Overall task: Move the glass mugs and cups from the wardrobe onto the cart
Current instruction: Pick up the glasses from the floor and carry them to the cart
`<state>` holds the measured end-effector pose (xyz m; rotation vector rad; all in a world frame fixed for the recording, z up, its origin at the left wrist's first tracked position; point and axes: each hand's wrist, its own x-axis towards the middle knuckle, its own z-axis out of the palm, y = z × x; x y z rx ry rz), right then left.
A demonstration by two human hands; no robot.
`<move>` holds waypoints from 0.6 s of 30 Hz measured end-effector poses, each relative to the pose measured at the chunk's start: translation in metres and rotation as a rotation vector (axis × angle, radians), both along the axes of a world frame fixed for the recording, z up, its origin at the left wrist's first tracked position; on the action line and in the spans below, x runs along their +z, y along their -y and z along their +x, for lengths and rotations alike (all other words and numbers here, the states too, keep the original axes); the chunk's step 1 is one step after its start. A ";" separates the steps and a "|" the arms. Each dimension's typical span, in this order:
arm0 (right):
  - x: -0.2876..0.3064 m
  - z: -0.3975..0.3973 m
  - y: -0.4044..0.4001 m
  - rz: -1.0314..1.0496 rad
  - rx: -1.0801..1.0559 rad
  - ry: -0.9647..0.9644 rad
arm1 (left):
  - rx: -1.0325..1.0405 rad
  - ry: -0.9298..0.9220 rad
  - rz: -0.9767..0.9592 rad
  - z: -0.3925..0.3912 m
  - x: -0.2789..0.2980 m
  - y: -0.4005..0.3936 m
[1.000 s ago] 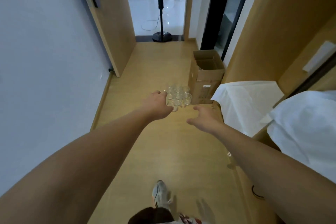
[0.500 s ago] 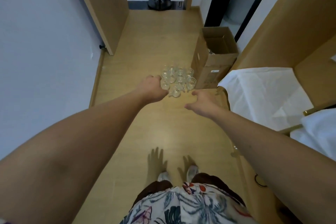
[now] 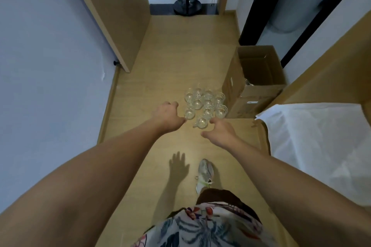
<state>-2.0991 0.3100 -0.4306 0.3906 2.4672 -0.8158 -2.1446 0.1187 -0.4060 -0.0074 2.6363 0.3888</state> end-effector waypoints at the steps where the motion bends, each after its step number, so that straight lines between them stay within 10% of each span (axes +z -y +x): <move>1: -0.005 -0.016 -0.004 -0.009 -0.009 0.024 | 0.002 0.017 -0.008 -0.015 -0.005 -0.003; 18: -0.145 -0.184 -0.005 -0.121 -0.123 0.246 | 0.083 0.232 0.092 -0.194 -0.168 -0.008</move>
